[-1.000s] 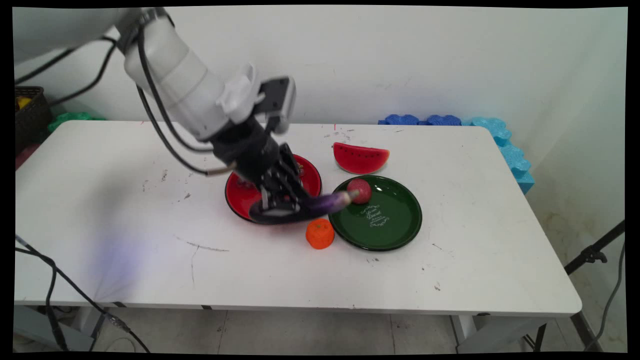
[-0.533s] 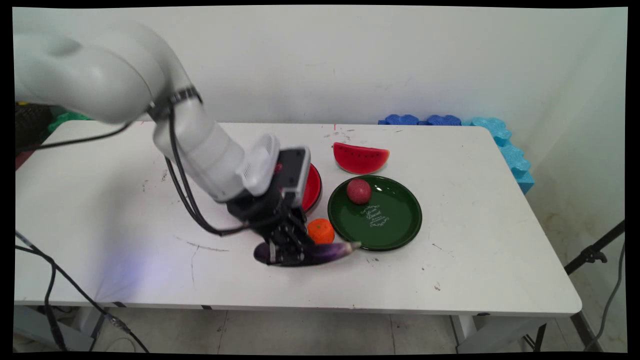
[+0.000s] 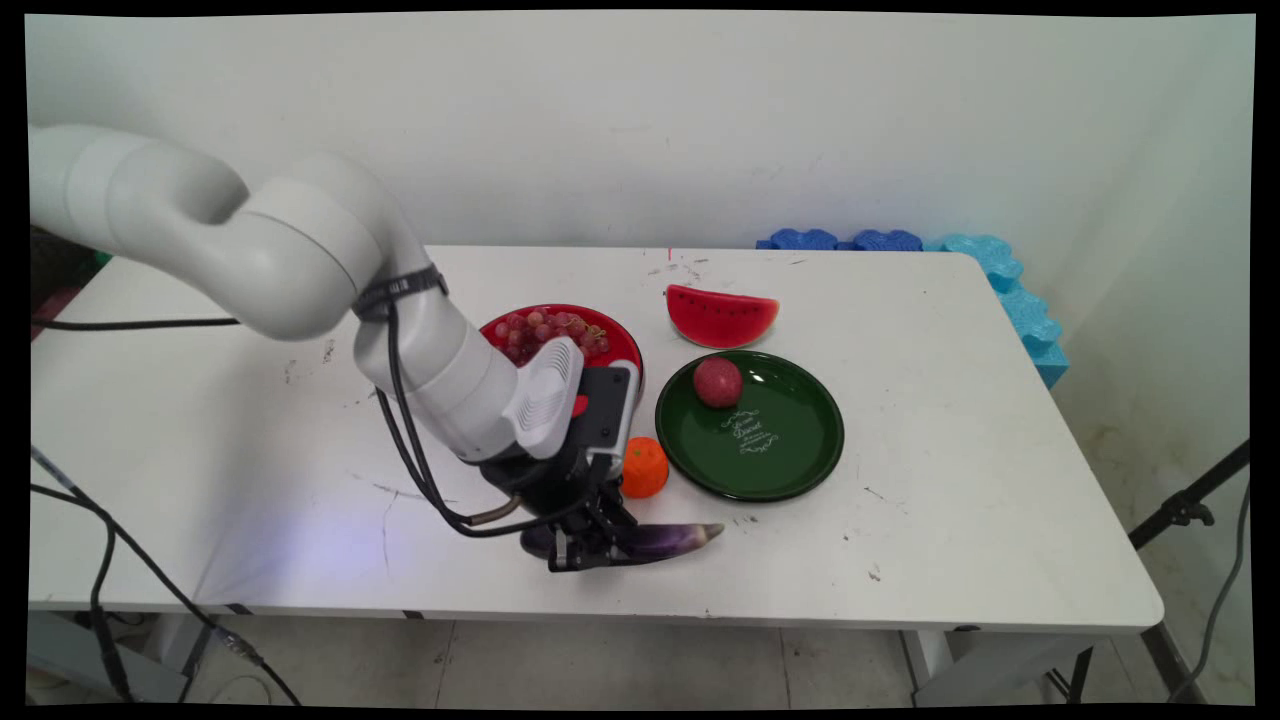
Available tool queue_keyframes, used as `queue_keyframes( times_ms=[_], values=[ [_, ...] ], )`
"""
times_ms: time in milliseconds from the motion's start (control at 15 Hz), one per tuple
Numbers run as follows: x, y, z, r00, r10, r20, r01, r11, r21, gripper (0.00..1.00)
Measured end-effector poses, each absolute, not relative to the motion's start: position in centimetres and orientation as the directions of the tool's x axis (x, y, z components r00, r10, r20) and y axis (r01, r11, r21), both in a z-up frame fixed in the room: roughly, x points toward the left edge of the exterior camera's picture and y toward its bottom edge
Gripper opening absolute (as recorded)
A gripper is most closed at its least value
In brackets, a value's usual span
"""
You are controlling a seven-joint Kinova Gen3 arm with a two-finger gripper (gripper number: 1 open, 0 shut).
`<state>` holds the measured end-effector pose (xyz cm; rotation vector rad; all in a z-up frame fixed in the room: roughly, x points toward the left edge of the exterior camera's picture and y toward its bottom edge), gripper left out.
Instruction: Place the picked object on the table
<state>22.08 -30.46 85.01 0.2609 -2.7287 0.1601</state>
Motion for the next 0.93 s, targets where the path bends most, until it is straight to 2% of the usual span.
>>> queue_keyframes(
  times_ms=[467,533,933],
  values=[
    [21.7,-30.9,83.6,-0.904,-0.153,0.4,-0.207,0.974,-0.096,0.0],
    [21.7,-31.0,83.5,-0.903,-0.152,0.402,-0.208,0.973,-0.097,1.0],
    [22.1,-31.0,85.2,-0.889,-0.143,0.436,-0.2,0.976,-0.087,1.0]
  ],
)
